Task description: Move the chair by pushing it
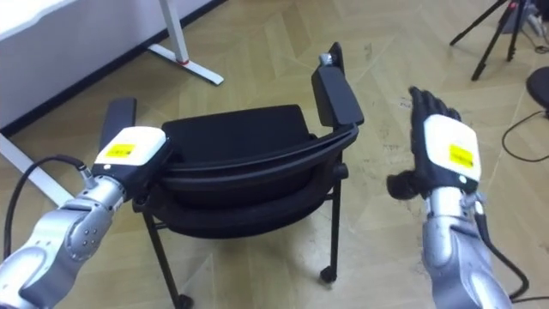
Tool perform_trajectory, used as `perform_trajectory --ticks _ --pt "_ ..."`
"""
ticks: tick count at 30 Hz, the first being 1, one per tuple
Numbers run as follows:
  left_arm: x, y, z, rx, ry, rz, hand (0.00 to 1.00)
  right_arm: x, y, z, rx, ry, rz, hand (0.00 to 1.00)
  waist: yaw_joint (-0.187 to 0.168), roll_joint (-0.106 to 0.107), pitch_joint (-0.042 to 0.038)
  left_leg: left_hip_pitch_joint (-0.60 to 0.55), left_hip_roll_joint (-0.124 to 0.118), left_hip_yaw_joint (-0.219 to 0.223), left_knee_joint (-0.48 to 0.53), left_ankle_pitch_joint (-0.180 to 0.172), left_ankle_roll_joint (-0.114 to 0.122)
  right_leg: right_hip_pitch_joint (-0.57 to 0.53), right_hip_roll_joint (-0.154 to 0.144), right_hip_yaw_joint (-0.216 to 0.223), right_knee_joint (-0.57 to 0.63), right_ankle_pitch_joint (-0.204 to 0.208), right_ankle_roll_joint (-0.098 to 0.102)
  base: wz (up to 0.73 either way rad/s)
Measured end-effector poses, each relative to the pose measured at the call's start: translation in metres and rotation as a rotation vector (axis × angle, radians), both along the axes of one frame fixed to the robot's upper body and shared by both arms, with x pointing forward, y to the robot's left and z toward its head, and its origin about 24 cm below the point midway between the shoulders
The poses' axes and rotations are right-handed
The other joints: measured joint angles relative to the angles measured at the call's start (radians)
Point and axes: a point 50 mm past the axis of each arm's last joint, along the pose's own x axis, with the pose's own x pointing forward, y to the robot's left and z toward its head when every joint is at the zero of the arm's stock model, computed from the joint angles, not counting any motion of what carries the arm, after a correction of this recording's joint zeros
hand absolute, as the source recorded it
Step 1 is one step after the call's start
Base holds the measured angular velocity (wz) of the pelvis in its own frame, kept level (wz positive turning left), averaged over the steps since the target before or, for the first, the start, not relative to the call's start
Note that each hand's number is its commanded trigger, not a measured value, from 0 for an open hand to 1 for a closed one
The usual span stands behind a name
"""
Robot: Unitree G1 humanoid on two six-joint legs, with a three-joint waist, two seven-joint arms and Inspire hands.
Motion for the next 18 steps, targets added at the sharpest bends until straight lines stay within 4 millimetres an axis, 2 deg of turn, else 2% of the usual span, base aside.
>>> perform_trajectory --ticks 6,18 --pt "0.003 -0.002 0.004 0.007 -0.015 -0.036 1.0 0.011 0.01 0.007 -0.127 0.061 0.087 0.0 0.012 -0.008 0.0047 -0.011 0.0 -0.016 0.001 0.0 0.0 -0.004 -0.003 -0.017 0.0 0.0 0.0 0.09" --pt "0.006 -0.006 0.006 0.015 -0.022 -0.072 1.0 0.009 0.018 -0.002 -0.245 0.205 0.187 0.0 0.034 -0.018 0.0072 -0.011 0.0 -0.024 0.003 0.0 0.0 -0.001 -0.004 -0.02 0.0 0.0 0.0 0.0"
